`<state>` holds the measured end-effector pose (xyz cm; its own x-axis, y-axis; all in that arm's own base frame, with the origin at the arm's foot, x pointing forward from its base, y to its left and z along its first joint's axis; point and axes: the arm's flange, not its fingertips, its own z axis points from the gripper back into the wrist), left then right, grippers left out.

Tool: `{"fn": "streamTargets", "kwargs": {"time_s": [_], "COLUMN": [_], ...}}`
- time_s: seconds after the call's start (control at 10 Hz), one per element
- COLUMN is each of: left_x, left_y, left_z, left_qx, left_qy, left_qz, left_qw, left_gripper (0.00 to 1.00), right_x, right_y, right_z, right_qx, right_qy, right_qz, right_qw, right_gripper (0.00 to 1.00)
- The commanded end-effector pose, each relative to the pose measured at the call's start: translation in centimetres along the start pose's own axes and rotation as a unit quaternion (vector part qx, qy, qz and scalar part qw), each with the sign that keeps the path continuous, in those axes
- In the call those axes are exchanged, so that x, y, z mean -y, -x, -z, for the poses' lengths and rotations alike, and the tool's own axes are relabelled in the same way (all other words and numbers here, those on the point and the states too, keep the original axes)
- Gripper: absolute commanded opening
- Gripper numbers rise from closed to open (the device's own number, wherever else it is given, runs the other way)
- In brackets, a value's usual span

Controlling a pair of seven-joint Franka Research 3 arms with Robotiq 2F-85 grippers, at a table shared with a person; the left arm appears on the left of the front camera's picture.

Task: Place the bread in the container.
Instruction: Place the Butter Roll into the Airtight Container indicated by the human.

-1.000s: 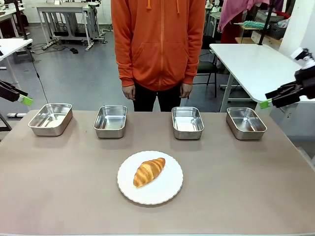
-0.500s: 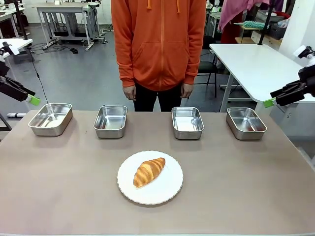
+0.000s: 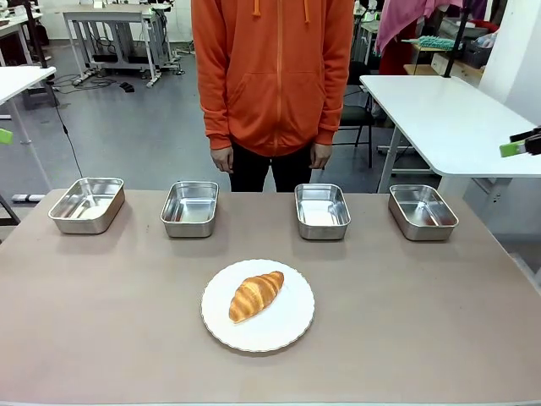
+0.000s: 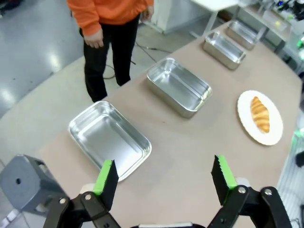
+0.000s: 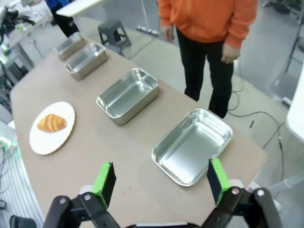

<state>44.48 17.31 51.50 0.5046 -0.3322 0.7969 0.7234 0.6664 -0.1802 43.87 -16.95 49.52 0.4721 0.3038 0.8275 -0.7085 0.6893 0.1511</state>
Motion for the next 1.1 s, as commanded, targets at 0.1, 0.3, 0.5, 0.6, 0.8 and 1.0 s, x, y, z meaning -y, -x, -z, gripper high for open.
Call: {"fn": "streamTargets", "kwargs": {"time_s": [0.1, 0.3, 0.5, 0.6, 0.8, 1.0], "left_x": [-1.4, -1.7, -1.5, -1.4, -1.2, -1.4], "left_y": [-0.1, -0.4, -1.2, -1.6, -1.9, -2.1], "left_z": [-0.1, -0.4, 0.1, 0.1, 0.0, 0.1], "left_qx": [0.034, 0.034, 0.008, -0.002, -0.004, -0.006], "left_qy": [0.006, -0.007, -0.020, -0.020, -0.021, -0.022], "left_qz": [-0.006, -0.033, -0.062, -0.062, -0.061, -0.054], "left_qw": [0.999, 0.999, 0.998, 0.998, 0.998, 0.998], "left_gripper": [1.00, 1.00, 1.00, 1.00, 1.00, 1.00], "right_x": [2.0, 2.4, 1.8, 1.3, 1.0, 1.4], "right_y": [0.3, 0.5, -0.6, -1.3, -2.2, -2.6], "right_z": [-0.3, -0.7, -0.5, -0.4, -0.3, -0.1], "right_qx": [0.028, 0.032, 0.021, 0.009, 0.001, -0.001], "right_qy": [-0.011, -0.007, 0.011, 0.021, 0.025, 0.023], "right_qz": [-0.010, -0.007, 0.018, 0.024, 0.020, 0.021], "right_qw": [0.999, 0.999, 1.000, 0.999, 0.999, 1.000], "right_gripper": [1.00, 1.00, 1.00, 1.00, 1.00, 1.00]}}
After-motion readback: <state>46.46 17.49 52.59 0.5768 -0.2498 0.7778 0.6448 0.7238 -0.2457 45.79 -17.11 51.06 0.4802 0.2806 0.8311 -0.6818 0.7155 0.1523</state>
